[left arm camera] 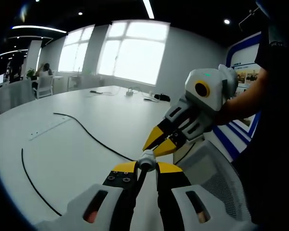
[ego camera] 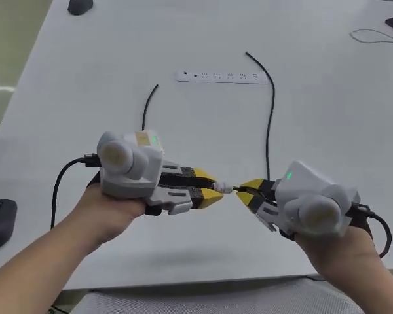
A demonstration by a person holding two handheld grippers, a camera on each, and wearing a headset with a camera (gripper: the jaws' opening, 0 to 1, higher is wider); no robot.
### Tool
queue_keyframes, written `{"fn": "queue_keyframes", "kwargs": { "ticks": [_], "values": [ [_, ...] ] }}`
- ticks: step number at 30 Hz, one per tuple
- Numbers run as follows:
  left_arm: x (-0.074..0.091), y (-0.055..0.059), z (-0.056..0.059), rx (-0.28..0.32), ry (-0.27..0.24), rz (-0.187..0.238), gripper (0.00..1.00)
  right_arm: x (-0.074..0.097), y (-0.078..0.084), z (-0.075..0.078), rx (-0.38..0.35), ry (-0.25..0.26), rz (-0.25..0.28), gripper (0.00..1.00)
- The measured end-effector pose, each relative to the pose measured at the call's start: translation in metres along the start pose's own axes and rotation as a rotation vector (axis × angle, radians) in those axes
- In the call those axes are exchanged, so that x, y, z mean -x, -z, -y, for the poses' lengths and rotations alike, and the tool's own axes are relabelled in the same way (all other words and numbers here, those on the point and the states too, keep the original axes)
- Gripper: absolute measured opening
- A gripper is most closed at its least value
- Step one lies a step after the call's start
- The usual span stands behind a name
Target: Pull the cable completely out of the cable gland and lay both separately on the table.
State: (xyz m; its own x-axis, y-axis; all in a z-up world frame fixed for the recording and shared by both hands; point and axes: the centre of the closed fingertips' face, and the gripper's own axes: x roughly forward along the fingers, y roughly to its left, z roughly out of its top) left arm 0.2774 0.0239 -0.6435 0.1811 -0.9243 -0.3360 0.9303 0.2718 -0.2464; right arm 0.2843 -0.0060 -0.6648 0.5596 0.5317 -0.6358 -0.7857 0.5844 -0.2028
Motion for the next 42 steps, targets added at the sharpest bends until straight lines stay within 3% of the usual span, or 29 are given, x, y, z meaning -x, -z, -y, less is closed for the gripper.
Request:
{"fn": "queue_keyframes", "kwargs": {
  "ticks": [4,6,19,25,28,35,39,42],
  "values": [
    [0.0,-0.002,0.0,0.012,-0.002,0.01,0.15,-0.001,0.007,0.006,-0.028,0.02,-0.011,0.0],
    [0.0,-0.003,0.0,0.027,-0.003,0.019,0.15,0.0,0.013,0.01,-0.089,0.036,-0.017,0.0],
    [-0.004,-0.01,0.008,0.04,0.002,0.041,0.15,0.0,0.048,0.033,-0.284,0.115,-0.071,0.0],
    [-0.006,-0.009,0.009,0.053,0.009,0.045,0.15,-0.001,0.067,0.038,-0.383,0.138,-0.128,0.0],
    [-0.008,-0.006,0.009,0.054,0.013,0.032,0.15,-0.002,0.069,0.036,-0.352,0.14,-0.144,0.0],
    [-0.003,-0.008,0.004,0.065,0.006,0.04,0.15,0.002,0.063,0.035,-0.337,0.13,-0.122,0.0],
    [-0.001,-0.007,0.002,0.067,0.001,0.037,0.15,0.007,0.059,0.034,-0.227,0.137,-0.117,0.01],
    [0.001,-0.007,0.0,0.076,-0.003,0.038,0.15,0.009,0.055,0.029,-0.21,0.112,-0.115,0.02]
  ]
}}
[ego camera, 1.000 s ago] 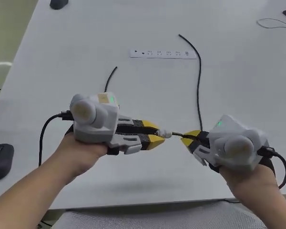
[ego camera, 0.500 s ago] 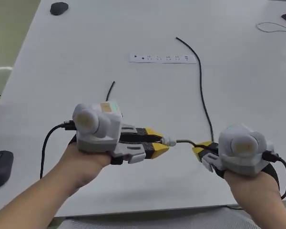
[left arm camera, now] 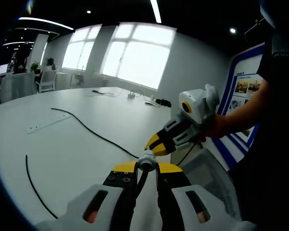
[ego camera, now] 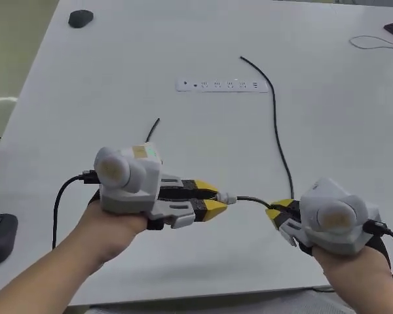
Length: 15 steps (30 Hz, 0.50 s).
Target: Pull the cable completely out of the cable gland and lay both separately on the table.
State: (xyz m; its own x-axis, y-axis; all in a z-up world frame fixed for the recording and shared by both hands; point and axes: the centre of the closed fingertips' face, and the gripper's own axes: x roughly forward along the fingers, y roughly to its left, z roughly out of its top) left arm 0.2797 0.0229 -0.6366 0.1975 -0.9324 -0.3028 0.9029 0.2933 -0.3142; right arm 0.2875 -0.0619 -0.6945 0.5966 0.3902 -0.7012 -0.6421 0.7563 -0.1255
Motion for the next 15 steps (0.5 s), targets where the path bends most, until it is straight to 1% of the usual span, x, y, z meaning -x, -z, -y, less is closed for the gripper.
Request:
{"fn": "queue_keyframes", "kwargs": {
  "ticks": [2,4,5,6,9,11,12,13,15],
  "values": [
    [0.001,0.001,-0.002,-0.004,-0.008,-0.005,0.15,0.005,-0.008,0.0,0.008,0.006,0.025,0.03],
    [0.002,0.001,-0.004,-0.004,-0.011,-0.007,0.15,0.008,-0.016,-0.004,0.028,-0.011,0.042,0.08],
    [0.003,0.002,-0.004,-0.004,-0.013,-0.008,0.15,0.009,-0.02,-0.005,0.038,-0.009,0.05,0.11],
    [0.003,0.002,-0.006,-0.001,-0.016,-0.008,0.15,0.011,-0.027,-0.007,0.085,-0.007,0.064,0.13],
    [0.004,0.003,-0.006,0.002,-0.016,-0.01,0.15,0.015,-0.043,-0.015,0.169,-0.023,0.093,0.16],
    [0.004,0.003,-0.005,0.005,-0.013,-0.013,0.15,0.014,-0.053,-0.023,0.2,-0.043,0.107,0.17],
    [0.004,0.004,-0.005,0.004,-0.013,-0.014,0.15,0.014,-0.056,-0.025,0.215,-0.044,0.109,0.17],
    [0.004,0.004,-0.005,0.004,-0.012,-0.014,0.15,0.012,-0.06,-0.028,0.245,-0.048,0.111,0.18],
    [0.005,0.003,-0.005,0.003,-0.012,-0.01,0.15,0.009,-0.062,-0.034,0.298,-0.072,0.102,0.17]
  ]
}}
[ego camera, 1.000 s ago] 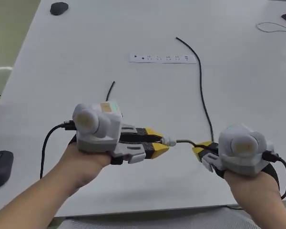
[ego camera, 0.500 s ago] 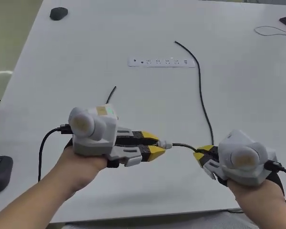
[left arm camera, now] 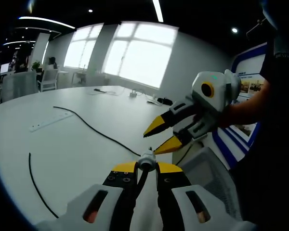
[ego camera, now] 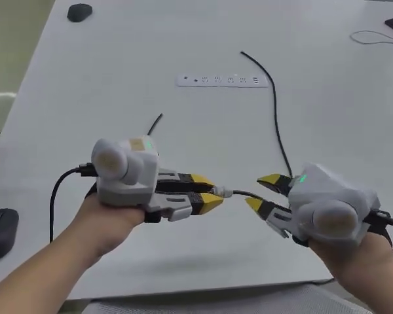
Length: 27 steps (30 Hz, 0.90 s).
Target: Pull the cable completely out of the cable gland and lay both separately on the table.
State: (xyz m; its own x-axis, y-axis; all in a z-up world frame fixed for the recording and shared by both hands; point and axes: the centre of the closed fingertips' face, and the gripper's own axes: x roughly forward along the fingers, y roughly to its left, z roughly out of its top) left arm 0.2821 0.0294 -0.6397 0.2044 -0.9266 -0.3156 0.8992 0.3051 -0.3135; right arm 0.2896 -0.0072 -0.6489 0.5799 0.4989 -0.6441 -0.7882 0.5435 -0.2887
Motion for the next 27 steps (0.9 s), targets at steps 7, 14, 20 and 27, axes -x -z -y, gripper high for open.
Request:
{"fn": "queue_keyframes", "kwargs": {
  "ticks": [7,14,20,27],
  "values": [
    [0.0,0.001,0.0,0.0,0.003,0.0,0.15,-0.011,-0.01,-0.011,0.072,-0.04,0.002,0.12],
    [-0.001,0.002,0.001,-0.001,0.001,-0.003,0.15,-0.013,-0.01,-0.018,0.129,-0.041,-0.014,0.03],
    [-0.002,0.003,0.001,-0.006,-0.006,-0.004,0.15,-0.013,-0.009,-0.017,0.106,-0.034,-0.016,0.02],
    [-0.002,0.003,0.002,-0.033,-0.014,0.003,0.15,-0.014,-0.006,-0.016,0.042,-0.034,-0.017,0.01]
  ]
}}
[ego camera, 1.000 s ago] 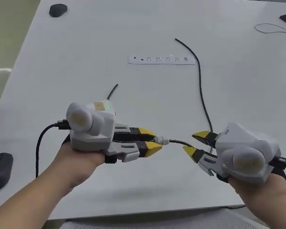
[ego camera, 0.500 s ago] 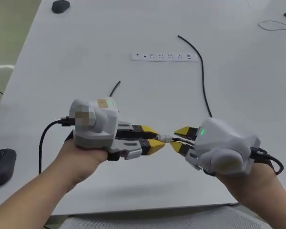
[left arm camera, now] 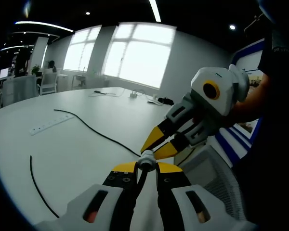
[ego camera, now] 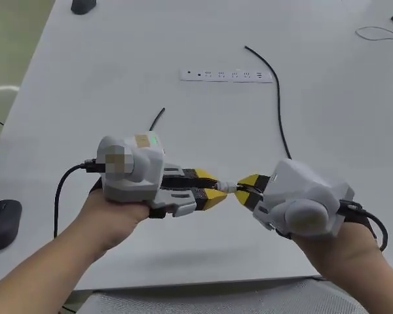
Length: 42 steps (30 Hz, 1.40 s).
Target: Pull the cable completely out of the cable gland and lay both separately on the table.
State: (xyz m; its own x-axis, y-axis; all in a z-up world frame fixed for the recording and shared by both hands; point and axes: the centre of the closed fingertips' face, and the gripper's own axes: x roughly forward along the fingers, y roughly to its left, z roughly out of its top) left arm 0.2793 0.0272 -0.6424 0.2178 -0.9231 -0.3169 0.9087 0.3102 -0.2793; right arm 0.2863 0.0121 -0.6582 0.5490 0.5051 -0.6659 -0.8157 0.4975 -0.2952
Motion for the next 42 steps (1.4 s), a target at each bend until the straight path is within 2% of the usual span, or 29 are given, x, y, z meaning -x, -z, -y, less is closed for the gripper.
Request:
{"fn": "queue_keyframes", "kwargs": {
  "ticks": [10,14,17,20,27,31,34,38,40,42],
  "values": [
    [0.0,0.002,0.0,0.007,-0.004,-0.005,0.15,-0.002,0.007,0.001,-0.063,0.007,0.002,0.0],
    [0.0,0.002,0.0,0.005,-0.008,-0.007,0.15,-0.002,0.009,0.002,-0.107,0.002,0.014,0.0],
    [-0.002,0.003,-0.001,0.002,-0.014,-0.016,0.15,-0.003,0.012,0.002,-0.172,-0.007,0.026,0.0],
    [-0.003,0.004,-0.001,0.0,-0.019,-0.022,0.15,-0.003,0.018,0.004,-0.166,0.004,0.012,0.0],
    [-0.003,0.002,0.0,0.008,-0.019,-0.012,0.15,-0.002,0.029,0.012,-0.256,0.014,0.007,0.0],
    [-0.005,-0.002,0.0,0.006,-0.023,-0.005,0.15,-0.003,0.036,0.016,-0.272,0.027,-0.009,0.0],
    [-0.004,-0.003,-0.001,0.02,-0.021,0.004,0.15,-0.003,0.043,0.021,-0.337,0.038,-0.017,0.0],
    [-0.004,-0.006,-0.001,0.023,-0.02,0.014,0.15,-0.004,0.057,0.026,-0.384,0.048,-0.042,0.0],
    [-0.003,-0.009,0.0,0.026,-0.02,0.026,0.15,-0.004,0.06,0.027,-0.455,0.042,-0.026,0.0],
    [-0.003,-0.01,0.0,0.026,-0.019,0.03,0.15,-0.005,0.07,0.029,-0.502,0.047,-0.04,0.0]
  ]
}}
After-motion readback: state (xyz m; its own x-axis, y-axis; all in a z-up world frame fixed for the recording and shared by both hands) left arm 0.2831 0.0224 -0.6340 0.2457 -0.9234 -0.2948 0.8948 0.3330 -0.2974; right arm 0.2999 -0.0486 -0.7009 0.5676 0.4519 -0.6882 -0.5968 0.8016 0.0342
